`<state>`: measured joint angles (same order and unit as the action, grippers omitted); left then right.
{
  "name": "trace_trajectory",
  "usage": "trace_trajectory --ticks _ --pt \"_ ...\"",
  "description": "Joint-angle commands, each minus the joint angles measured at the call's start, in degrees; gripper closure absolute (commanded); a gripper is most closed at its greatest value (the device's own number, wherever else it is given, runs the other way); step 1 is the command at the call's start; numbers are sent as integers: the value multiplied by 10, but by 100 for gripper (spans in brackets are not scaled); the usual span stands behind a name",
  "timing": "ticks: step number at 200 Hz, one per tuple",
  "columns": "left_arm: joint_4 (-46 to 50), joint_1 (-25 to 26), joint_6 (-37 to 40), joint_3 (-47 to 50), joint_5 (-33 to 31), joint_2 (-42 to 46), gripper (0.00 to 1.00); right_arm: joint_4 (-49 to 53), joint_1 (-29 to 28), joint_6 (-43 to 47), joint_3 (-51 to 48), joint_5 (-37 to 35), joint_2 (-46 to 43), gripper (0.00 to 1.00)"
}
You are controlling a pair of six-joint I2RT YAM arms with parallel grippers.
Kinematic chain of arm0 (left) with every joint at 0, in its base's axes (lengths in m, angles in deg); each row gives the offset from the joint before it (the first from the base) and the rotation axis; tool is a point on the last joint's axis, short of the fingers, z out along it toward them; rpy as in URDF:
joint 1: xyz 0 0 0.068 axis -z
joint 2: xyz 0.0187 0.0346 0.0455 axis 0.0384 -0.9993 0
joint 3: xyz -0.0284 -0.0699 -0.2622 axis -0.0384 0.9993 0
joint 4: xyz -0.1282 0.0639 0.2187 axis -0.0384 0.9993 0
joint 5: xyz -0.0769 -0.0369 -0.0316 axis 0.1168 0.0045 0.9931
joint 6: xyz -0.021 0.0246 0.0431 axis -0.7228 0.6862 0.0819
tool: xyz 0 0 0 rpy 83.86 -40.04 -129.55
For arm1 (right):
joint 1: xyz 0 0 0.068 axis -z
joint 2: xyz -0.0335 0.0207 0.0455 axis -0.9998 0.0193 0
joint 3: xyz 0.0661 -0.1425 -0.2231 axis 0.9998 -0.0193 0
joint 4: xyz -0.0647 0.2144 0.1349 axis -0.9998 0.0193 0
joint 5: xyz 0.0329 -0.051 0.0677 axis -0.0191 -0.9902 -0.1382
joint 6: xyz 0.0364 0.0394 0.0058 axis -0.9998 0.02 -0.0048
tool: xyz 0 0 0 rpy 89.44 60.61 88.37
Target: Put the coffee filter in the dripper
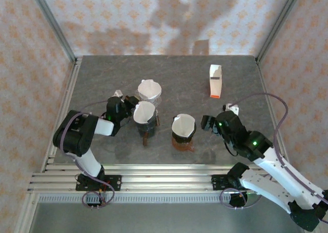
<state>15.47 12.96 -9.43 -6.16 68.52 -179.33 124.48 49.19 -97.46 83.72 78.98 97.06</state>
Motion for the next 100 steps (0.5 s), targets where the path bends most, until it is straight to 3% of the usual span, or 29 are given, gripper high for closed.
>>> trace_trajectory --ticks 1,45,100 --pt "57 -18 18 32 -44 44 100 58 3 -30 -20 -14 -30 1" --pt "142 -42 19 96 -93 176 100 71 -1 -56 -36 29 -69 1" --pt "427 -43 44 113 -162 459 100 33 0 -109 -120 150 -72 0"
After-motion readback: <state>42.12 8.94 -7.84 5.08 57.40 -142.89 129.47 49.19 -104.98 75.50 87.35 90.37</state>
